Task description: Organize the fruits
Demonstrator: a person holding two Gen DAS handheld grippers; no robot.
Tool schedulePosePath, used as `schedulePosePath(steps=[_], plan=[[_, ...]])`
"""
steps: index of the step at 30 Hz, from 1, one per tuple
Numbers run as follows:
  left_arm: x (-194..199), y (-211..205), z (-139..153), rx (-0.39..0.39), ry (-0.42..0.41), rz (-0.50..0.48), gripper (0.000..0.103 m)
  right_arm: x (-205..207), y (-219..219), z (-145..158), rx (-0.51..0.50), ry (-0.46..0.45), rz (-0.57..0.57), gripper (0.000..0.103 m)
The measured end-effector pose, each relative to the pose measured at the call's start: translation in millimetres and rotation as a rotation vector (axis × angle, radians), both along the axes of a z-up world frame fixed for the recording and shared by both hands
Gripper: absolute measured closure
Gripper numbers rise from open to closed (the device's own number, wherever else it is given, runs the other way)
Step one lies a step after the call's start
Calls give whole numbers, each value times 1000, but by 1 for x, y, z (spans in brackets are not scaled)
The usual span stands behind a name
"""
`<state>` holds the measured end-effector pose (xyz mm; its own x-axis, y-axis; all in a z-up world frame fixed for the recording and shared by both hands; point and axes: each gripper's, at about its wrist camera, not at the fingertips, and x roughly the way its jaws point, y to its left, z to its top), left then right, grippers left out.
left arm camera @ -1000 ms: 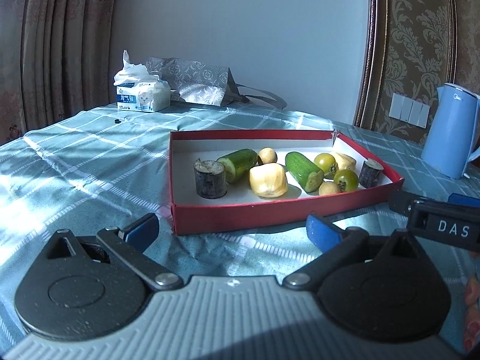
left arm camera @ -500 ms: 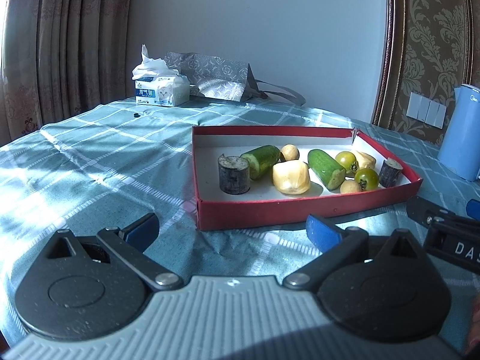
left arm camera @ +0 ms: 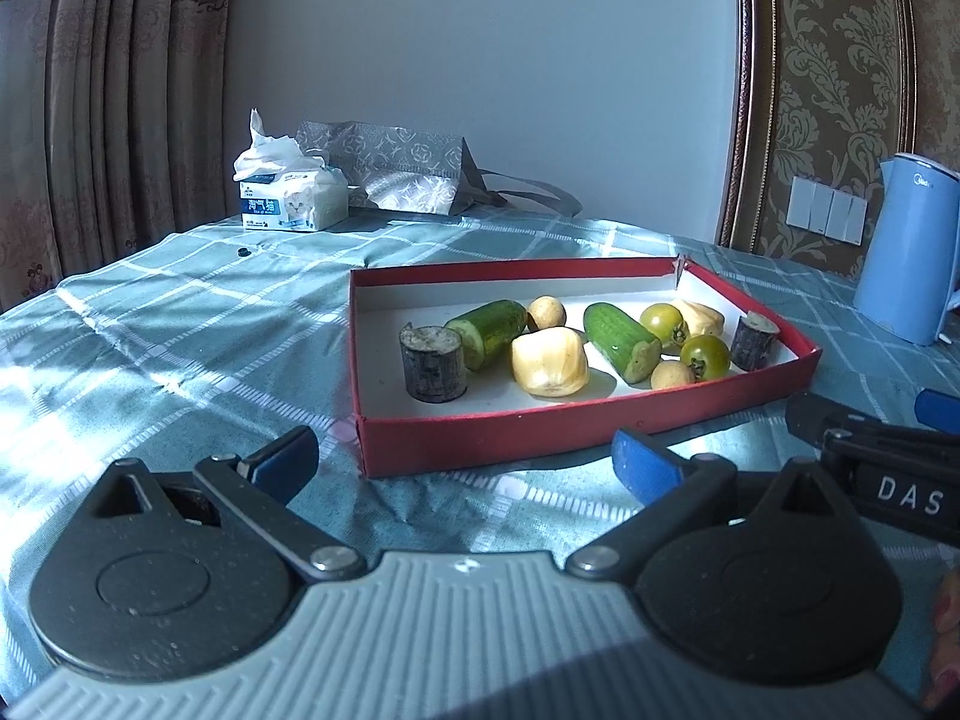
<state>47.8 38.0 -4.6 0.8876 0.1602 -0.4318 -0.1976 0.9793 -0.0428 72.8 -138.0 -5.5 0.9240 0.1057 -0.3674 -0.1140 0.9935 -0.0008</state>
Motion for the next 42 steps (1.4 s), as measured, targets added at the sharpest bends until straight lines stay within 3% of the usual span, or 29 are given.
schedulePosePath(steps=[13,26,35,42], plan=[[-2,-4,2,33,-9,-25,0,-2,-1,-1,4,3,6,0],[-2,-1,3,16,-7,-40,0,0,-2,-1,8,16,-1,0],[-5,-7,4,63,-24,-32,0,1,-2,-1,15,22,0,0],[-4,-4,4,44,-15,-47,3,1,-3,-1,18,23,1,0]])
